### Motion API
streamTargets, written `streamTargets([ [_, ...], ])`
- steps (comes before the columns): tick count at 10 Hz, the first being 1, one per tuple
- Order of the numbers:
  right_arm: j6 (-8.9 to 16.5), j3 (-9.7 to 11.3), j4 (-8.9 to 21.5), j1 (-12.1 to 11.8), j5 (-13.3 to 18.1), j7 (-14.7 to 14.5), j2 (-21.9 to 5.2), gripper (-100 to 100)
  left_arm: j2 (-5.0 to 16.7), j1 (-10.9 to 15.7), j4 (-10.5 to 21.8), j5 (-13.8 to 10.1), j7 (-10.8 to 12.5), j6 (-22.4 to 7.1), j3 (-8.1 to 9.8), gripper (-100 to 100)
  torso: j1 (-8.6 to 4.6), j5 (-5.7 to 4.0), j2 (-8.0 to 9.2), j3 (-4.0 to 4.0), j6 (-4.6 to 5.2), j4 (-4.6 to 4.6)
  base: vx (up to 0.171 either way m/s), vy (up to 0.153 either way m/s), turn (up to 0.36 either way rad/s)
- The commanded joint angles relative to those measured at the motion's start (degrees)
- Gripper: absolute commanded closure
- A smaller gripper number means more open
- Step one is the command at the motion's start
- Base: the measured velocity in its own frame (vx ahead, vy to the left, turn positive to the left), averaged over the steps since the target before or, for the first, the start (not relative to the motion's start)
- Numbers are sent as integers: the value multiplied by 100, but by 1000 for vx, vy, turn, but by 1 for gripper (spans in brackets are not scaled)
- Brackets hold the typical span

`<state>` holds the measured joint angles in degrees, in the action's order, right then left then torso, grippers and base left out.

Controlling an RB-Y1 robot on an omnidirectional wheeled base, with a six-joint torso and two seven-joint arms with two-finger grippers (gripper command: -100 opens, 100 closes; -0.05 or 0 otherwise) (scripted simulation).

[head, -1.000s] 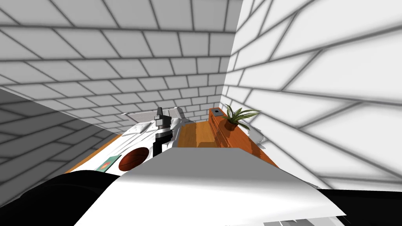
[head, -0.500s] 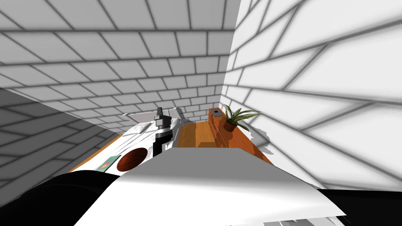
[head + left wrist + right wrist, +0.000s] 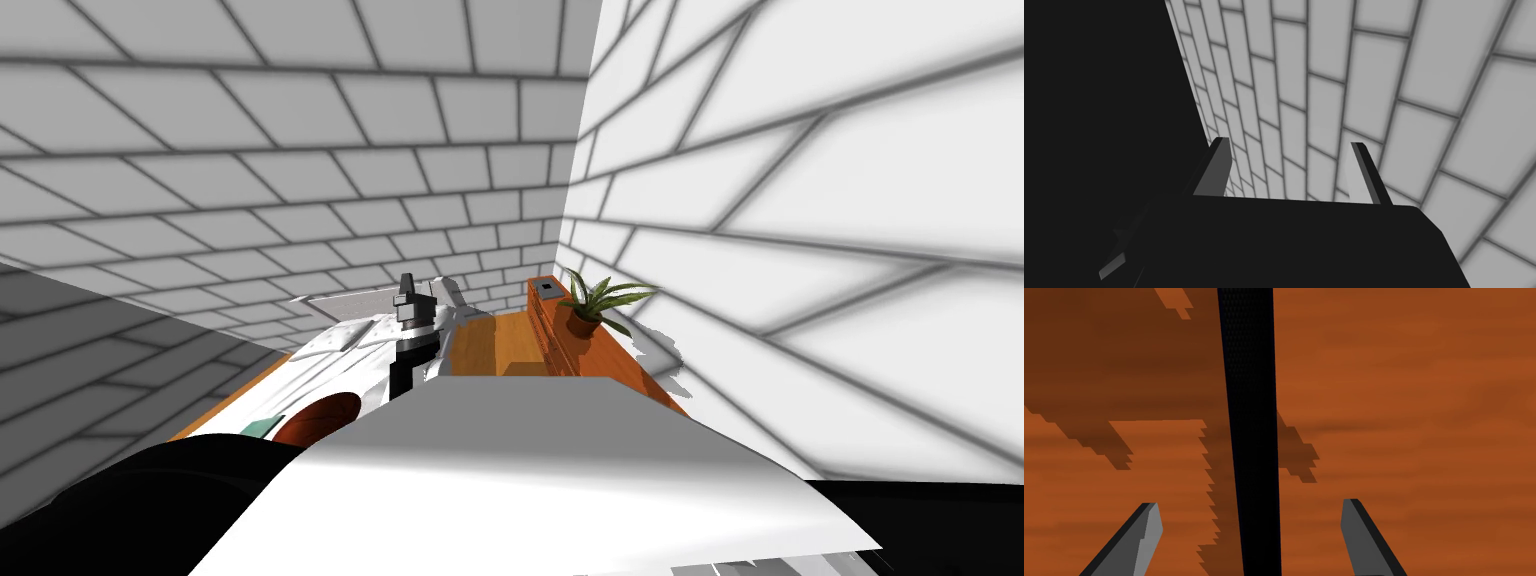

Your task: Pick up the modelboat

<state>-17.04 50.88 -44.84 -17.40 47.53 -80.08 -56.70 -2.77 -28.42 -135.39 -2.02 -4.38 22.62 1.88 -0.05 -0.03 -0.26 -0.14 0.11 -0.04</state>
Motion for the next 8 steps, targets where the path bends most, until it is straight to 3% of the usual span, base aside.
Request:
streamTargets([
  [1,-3,-103,106,-69,-99,-286,121,-100,0,0,0,0,0,0,0,0,0,0,0,0,0,0,68,-11,-96],
  [6,-1,-350,365,-237,-356,-1073,421,-100,0,0,0,0,0,0,0,0,1,0,3,2,0,0,57,-1,-73],
  [8,39,-302,287,-240,-338,-1008,376,-100,0,1,0,0,0,0,0,0,11,3,17,9,-2,3,8,11,-28],
])
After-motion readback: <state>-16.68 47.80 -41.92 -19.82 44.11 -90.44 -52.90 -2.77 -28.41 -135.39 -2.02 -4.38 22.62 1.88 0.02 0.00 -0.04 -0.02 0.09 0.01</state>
